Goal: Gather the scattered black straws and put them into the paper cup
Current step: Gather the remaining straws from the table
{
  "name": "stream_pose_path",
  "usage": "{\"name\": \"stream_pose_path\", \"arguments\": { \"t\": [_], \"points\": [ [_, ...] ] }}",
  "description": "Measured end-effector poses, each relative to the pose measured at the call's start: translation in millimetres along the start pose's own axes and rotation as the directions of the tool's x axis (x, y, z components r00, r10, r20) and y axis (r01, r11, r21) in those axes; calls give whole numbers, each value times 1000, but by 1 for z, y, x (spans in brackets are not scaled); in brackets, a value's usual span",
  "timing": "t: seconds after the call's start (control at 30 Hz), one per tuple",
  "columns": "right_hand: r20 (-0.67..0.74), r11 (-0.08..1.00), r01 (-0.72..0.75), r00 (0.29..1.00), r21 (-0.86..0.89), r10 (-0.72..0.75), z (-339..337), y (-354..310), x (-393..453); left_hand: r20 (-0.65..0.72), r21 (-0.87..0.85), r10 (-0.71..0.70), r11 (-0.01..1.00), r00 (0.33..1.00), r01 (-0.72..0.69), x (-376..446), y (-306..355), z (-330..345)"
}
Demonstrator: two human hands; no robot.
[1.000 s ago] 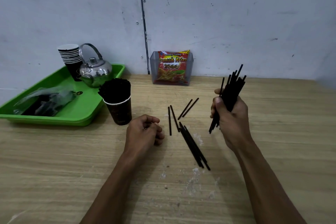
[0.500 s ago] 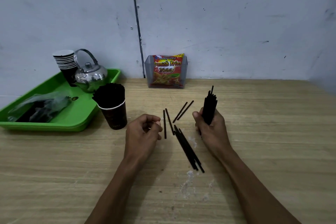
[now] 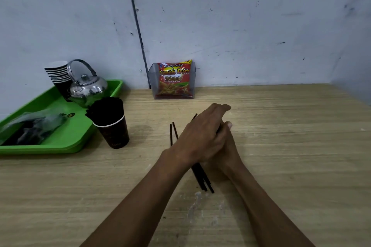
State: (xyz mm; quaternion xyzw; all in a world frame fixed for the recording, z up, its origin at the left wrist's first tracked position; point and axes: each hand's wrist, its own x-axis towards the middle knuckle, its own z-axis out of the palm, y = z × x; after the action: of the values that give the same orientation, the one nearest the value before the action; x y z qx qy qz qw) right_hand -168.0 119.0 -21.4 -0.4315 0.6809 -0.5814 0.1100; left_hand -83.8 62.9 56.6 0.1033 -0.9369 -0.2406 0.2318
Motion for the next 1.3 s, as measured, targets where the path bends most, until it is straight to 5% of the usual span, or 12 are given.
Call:
{"name": "stream_pose_path", "arguments": {
  "t": [0.17, 0.33, 0.47, 0.57, 0.7, 0.93, 1.17, 1.3],
  "points": [
    [-102, 962, -21, 993, 273, 51, 21, -6, 4, -64, 0, 8, 1000, 998, -8, 2, -8, -4],
    [-60, 942, -69, 994, 327, 94, 10, -4, 4, -216, -6, 86, 996, 973, -89, -1, -2, -6],
    [-55, 964, -82, 994, 251, 99, 6, -1, 0, -48, 131, 104, 987, 993, -97, -7, -8, 1],
    [-97, 933, -7, 994, 359, 45, 6, -12, 0, -109, 75, 83, 994, 991, -75, -9, -8, 1],
    [-58, 888, 36, 998, 458, -10, 5, -12, 0, 9, 100, 5, 995, 1000, -6, -8, -11, 1],
    [-73, 931, -6, 997, 366, 35, 5, -11, 0, 54, -42, -78, 996, 995, 81, -9, -14, 0],
    [-144, 964, 18, 989, 267, 22, -4, -18, 2, -223, -143, -98, 987, 970, 67, -32, -14, -28],
    [-292, 907, -12, 945, 422, 148, 3, -34, 4, -511, -156, -88, 988, 855, 9, -64, -28, -51]
  ]
}}
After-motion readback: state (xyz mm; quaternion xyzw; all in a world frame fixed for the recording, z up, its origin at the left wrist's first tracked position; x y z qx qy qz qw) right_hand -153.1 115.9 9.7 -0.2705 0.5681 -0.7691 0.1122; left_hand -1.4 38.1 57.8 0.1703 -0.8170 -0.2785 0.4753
